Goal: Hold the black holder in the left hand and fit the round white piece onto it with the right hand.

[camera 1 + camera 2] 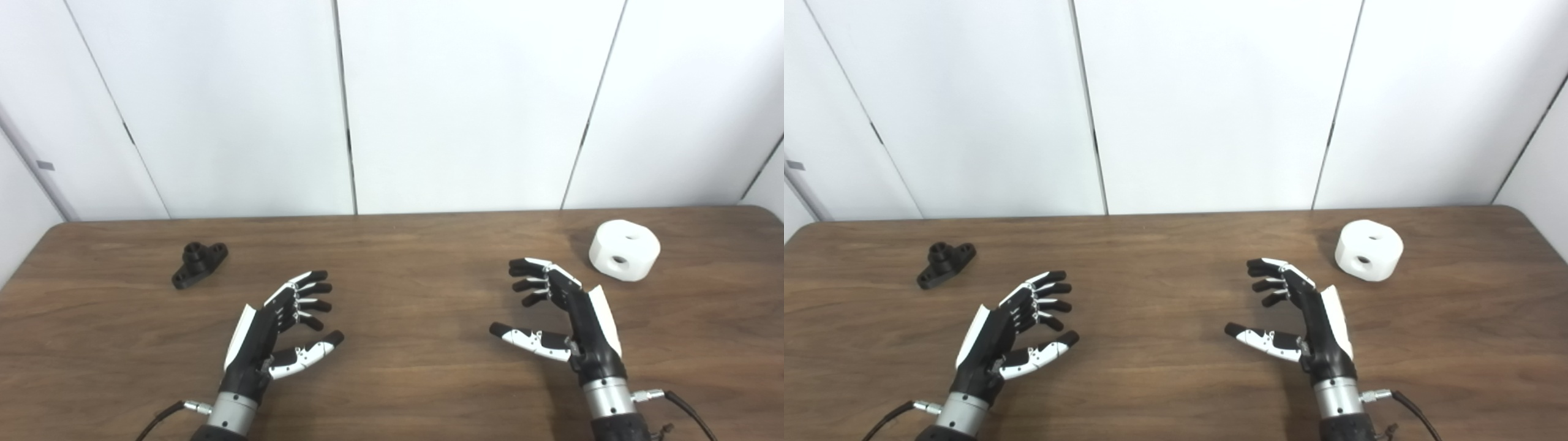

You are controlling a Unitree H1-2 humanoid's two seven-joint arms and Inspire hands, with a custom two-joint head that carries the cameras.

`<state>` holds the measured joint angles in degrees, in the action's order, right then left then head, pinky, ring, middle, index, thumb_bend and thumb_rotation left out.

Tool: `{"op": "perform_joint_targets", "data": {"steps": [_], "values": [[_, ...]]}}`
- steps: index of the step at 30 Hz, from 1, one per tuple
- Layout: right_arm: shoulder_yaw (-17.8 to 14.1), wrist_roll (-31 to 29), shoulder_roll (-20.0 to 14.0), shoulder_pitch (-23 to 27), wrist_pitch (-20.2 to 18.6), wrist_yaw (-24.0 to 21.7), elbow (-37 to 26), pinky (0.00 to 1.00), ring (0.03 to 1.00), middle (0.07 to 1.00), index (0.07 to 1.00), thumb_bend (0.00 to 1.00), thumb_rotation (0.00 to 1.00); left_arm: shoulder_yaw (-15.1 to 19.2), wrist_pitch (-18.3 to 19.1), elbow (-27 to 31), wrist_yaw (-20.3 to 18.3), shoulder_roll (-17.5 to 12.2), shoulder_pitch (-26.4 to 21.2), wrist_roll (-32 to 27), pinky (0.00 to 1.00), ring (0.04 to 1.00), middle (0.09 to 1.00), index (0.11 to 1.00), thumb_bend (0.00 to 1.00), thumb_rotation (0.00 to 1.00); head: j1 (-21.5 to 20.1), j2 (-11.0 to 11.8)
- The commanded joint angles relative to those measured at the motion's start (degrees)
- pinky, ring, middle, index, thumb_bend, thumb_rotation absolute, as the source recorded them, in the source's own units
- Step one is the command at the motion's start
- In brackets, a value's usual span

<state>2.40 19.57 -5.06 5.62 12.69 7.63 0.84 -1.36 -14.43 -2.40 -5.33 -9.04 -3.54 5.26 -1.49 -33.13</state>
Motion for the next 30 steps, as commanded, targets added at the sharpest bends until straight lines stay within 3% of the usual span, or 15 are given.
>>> {"op": "perform_joint_targets", "data": {"steps": [1,8,12,15,16,20,25,30], "values": [[0.51,0.11,0.69,-0.29,0.77,0.36,-0.63,0.51,0.630,0.697,0.697,0.59,0.00,0.14,-1.67,1.36,0.21,-0.35,-1.37,-0.18,0.55,0.692,0.780,0.808,0.62,0.00,-0.08,-0.03],[0.54,0.14,0.76,-0.40,0.32,0.27,-1.07,0.51,0.628,0.697,0.697,0.59,0.00,0.09,-2.33,1.00,0.11,-0.36,-1.45,-0.39,0.53,0.683,0.777,0.802,0.62,0.00,0.10,-0.08],[0.45,-0.27,0.46,-0.42,0.66,0.18,-0.94,0.51,0.630,0.699,0.695,0.59,0.00,-0.06,-2.27,1.01,0.27,-0.16,-1.43,-0.07,0.54,0.687,0.780,0.798,0.62,0.00,2.19,0.01],[0.07,-0.75,-0.26,-0.55,0.82,-0.12,-0.99,0.51,0.630,0.697,0.695,0.59,0.00,-0.47,-1.50,1.22,0.23,0.72,-1.39,-0.46,0.54,0.695,0.796,0.797,0.63,0.00,7.77,0.39],[-0.20,-1.37,-0.70,-0.59,0.98,-0.41,-0.95,0.51,0.629,0.695,0.692,0.59,0.00,-0.77,-1.31,1.23,0.33,1.17,-1.40,-0.22,0.53,0.699,0.803,0.796,0.63,0.00,11.86,0.89],[-1.48,-4.21,-2.94,-0.60,2.52,-1.66,-0.22,0.50,0.621,0.689,0.692,0.58,0.00,-1.89,-1.05,0.29,1.71,3.34,-1.70,2.10,0.51,0.693,0.805,0.789,0.63,0.00,20.63,2.51],[-2.88,-6.54,-4.86,-0.50,3.27,-2.64,0.81,0.52,0.628,0.698,0.705,0.56,0.00,-2.65,-2.17,-2.26,3.16,5.52,-2.43,4.02,0.51,0.691,0.800,0.774,0.64,0.00,25.99,4.41],[-3.56,-7.91,-4.79,-0.80,1.07,-3.57,-1.03,0.52,0.637,0.703,0.708,0.53,0.00,-3.13,-2.74,-3.75,5.09,6.42,-3.07,6.81,0.52,0.696,0.799,0.763,0.64,0.00,27.98,5.20]]}}
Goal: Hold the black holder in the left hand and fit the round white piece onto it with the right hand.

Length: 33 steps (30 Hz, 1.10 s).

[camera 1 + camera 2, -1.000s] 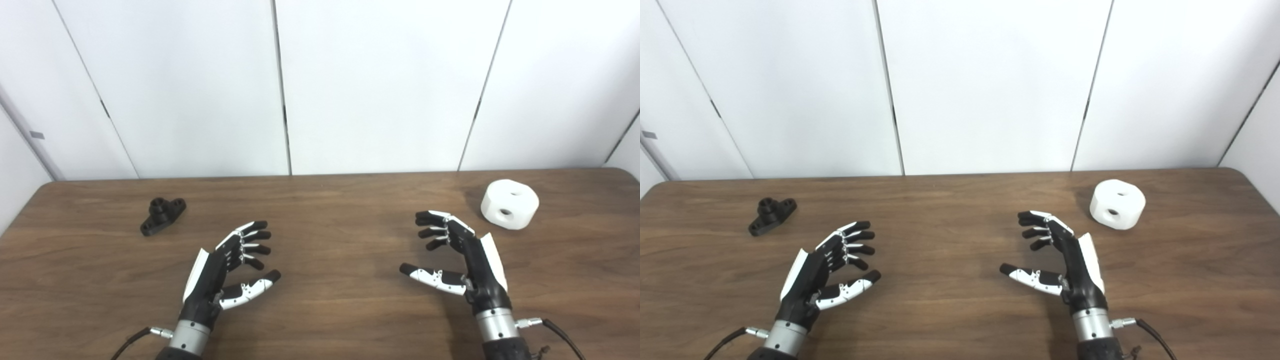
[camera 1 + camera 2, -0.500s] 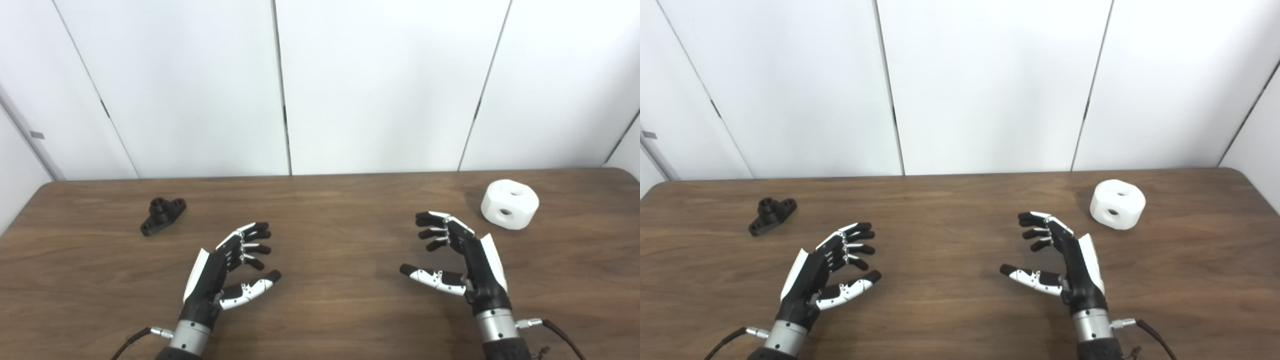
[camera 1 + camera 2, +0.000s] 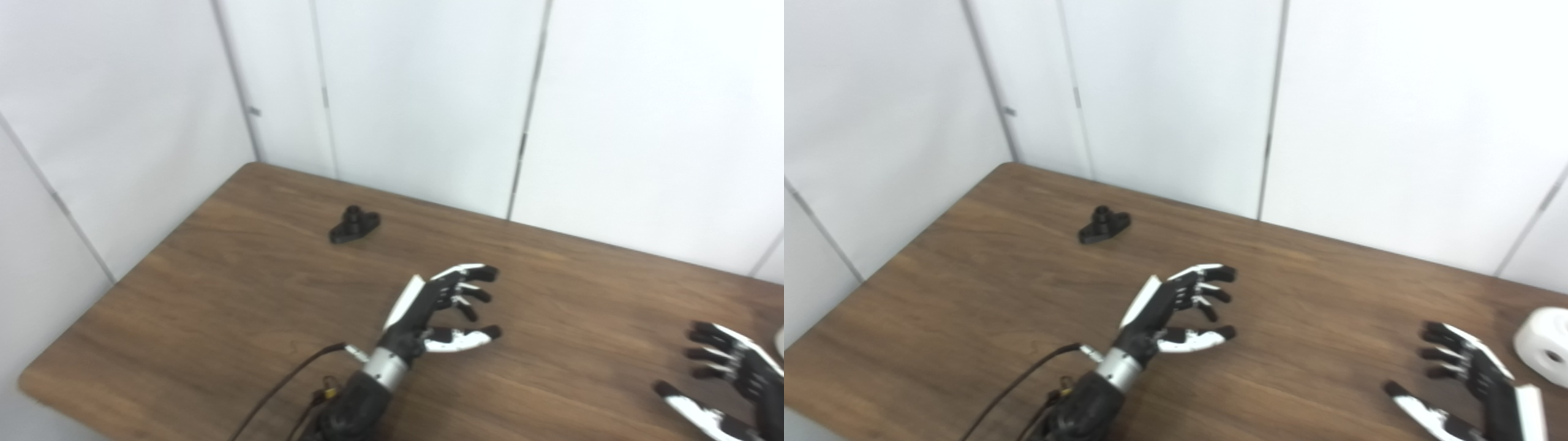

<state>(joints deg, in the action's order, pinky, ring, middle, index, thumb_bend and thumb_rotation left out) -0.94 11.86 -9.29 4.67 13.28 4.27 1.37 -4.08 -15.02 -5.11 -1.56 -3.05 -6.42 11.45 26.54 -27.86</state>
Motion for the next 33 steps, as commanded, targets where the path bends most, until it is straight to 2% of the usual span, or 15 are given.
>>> {"op": "perform_joint_targets", "data": {"steps": [1,5,10,16,22,27,32,33], "values": [[-0.33,0.01,-0.45,0.20,0.23,-0.08,-1.71,0.51,0.635,0.700,0.703,0.53,0.00,-0.42,-2.03,-1.07,1.54,0.53,-0.24,0.92,0.53,0.698,0.800,0.762,0.64,0.00,-0.01,-0.02],[-0.46,0.77,-0.13,0.19,-1.12,0.23,-2.48,0.49,0.614,0.686,0.690,0.52,0.00,-0.20,-1.33,-0.69,2.73,0.83,-0.27,1.71,0.54,0.697,0.801,0.754,0.65,0.00,-0.01,-0.02],[-0.39,0.96,-0.06,0.04,-1.98,-0.01,-3.48,0.49,0.615,0.684,0.688,0.52,0.00,0.23,-3.02,-0.76,3.98,0.57,-0.86,1.67,0.53,0.698,0.797,0.756,0.65,0.00,-0.02,-0.14],[-0.34,0.71,-0.10,-0.19,-2.69,-0.29,-4.16,0.49,0.612,0.681,0.685,0.53,0.00,2.54,-1.32,1.68,4.70,-0.39,-2.35,0.20,0.55,0.739,0.798,0.748,0.67,0.00,0.00,-0.08],[-0.25,0.02,-0.14,-0.32,-2.65,-0.80,-4.41,0.48,0.605,0.677,0.683,0.53,0.00,5.22,0.17,3.18,5.29,-5.16,-6.08,4.47,0.57,0.706,0.760,0.709,0.72,0.00,-0.10,-0.34],[-0.26,0.12,0.03,-0.29,-3.14,-1.20,-4.58,0.48,0.600,0.672,0.678,0.53,0.00,6.50,3.59,3.46,3.89,-10.49,-9.35,6.02,0.53,0.693,0.748,0.687,0.72,0.01,0.00,-0.36],[-0.22,0.11,0.43,-0.32,-4.02,-1.37,-5.50,0.48,0.595,0.666,0.671,0.54,0.00,8.33,8.25,4.67,4.67,-13.74,-11.36,7.82,0.57,0.713,0.745,0.690,0.77,0.01,0.15,-0.37],[-0.18,0.24,0.47,-0.34,-4.25,-1.39,-5.71,0.48,0.595,0.666,0.671,0.54,0.00,8.44,9.66,5.17,5.30,-14.52,-11.66,10.24,0.58,0.717,0.745,0.692,0.78,0.01,0.18,-0.32]]}}
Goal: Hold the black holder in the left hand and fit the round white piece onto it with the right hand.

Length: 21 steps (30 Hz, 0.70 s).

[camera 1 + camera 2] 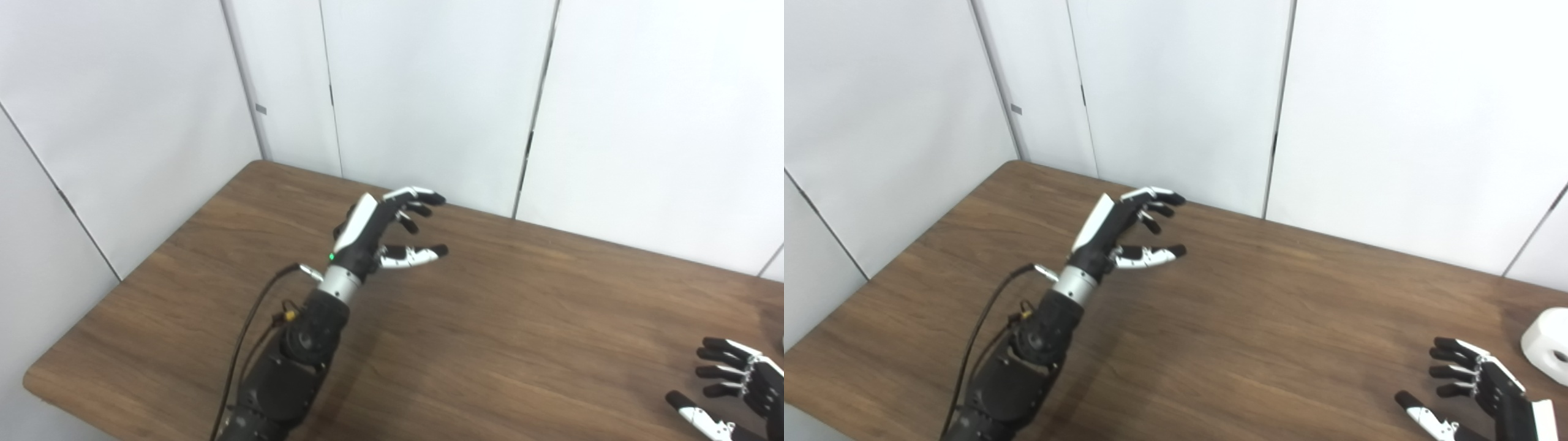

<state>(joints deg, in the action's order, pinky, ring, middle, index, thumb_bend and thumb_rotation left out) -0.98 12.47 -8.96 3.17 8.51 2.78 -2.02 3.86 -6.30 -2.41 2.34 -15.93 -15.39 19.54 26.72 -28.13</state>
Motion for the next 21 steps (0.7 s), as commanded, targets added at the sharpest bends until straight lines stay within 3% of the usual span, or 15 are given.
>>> {"op": "perform_joint_targets", "data": {"steps": [1,7,13,17,21], "values": [[-0.10,-0.28,0.17,1.16,0.40,0.09,-2.42,0.48,0.595,0.666,0.671,0.54,0.00,0.71,2.26,2.97,1.82,-2.29,-2.98,3.93,0.60,0.730,0.749,0.690,0.79,0.05,-0.05,-0.09],[-0.13,-0.54,0.22,1.21,0.14,-0.07,-2.73,0.48,0.598,0.672,0.674,0.53,0.00,3.25,7.84,4.54,4.39,-4.43,-4.94,8.97,0.70,0.789,0.782,0.682,0.85,0.02,-0.11,-0.19],[-0.14,-0.38,0.29,1.27,-0.55,-0.17,-3.62,0.48,0.595,0.672,0.675,0.53,0.00,4.64,10.74,1.87,6.47,-7.68,-7.39,11.89,0.66,0.847,0.859,0.698,0.85,0.09,-0.38,-0.01],[-0.10,-0.35,0.28,1.19,-0.60,-0.25,-3.81,0.47,0.596,0.671,0.674,0.54,0.00,4.73,11.27,-0.80,7.60,-9.92,-8.90,13.22,0.62,0.822,0.855,0.696,0.87,0.10,-0.48,-0.11],[-0.10,-0.16,0.34,1.11,-0.44,-0.13,-3.90,0.47,0.590,0.667,0.669,0.55,0.00,4.00,12.87,-3.51,9.47,-11.37,-9.91,15.40,0.63,0.856,0.872,0.700,0.88,0.15,-0.48,-0.12]]}}
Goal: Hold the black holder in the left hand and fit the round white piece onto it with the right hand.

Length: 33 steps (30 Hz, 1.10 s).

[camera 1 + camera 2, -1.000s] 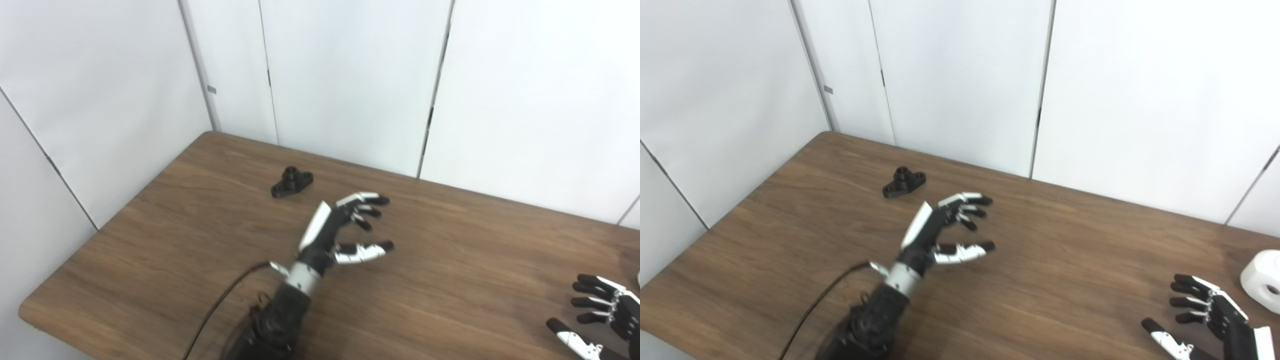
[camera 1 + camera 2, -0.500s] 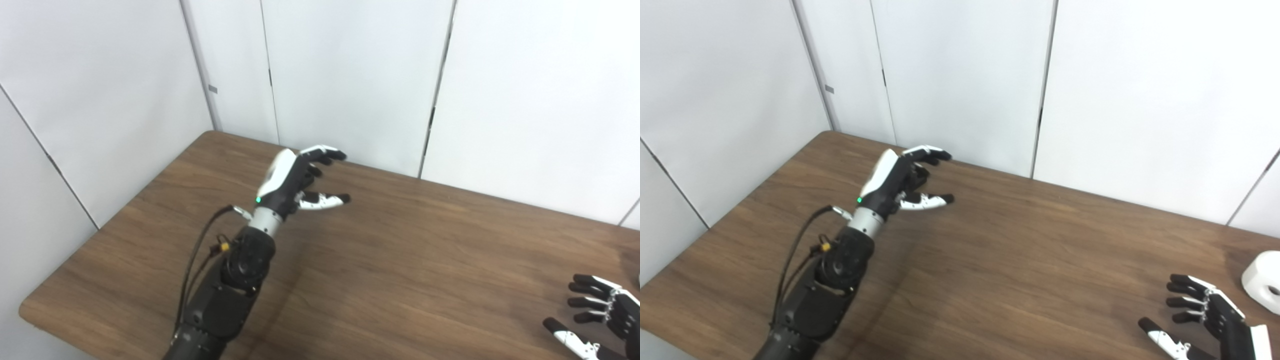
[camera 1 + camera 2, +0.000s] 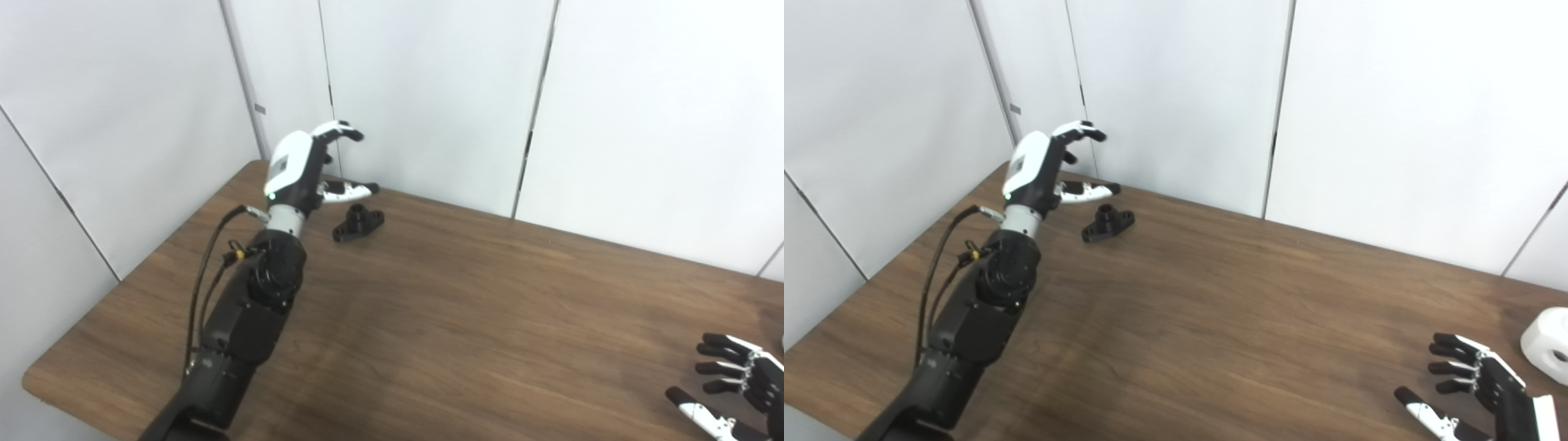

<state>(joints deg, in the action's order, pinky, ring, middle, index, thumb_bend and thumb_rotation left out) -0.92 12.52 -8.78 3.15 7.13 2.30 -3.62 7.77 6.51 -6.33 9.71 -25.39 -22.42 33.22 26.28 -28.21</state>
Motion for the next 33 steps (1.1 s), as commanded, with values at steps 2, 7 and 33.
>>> {"op": "perform_joint_targets", "data": {"steps": [2,7,33], "values": [[-0.16,-0.10,0.18,0.99,0.84,0.36,-2.54,0.47,0.589,0.665,0.668,0.55,0.00,-0.33,1.89,-0.25,1.82,-2.42,-3.23,2.62,0.68,0.899,0.901,0.713,0.92,0.18,0.08,-0.14],[-0.18,-0.34,0.18,0.90,0.66,0.15,-2.80,0.46,0.585,0.665,0.669,0.55,0.00,-2.78,8.96,-2.38,0.11,-3.95,-4.42,6.60,0.81,0.982,0.966,0.738,1.00,0.27,0.07,-0.34],[-0.09,-0.49,0.32,0.93,0.11,-0.03,-3.64,0.46,0.583,0.667,0.668,0.53,0.00,-9.54,17.24,-8.19,-5.62,-7.30,-4.59,8.02,1.00,1.000,1.000,0.728,1.00,0.57,-0.43,-0.91]]}}
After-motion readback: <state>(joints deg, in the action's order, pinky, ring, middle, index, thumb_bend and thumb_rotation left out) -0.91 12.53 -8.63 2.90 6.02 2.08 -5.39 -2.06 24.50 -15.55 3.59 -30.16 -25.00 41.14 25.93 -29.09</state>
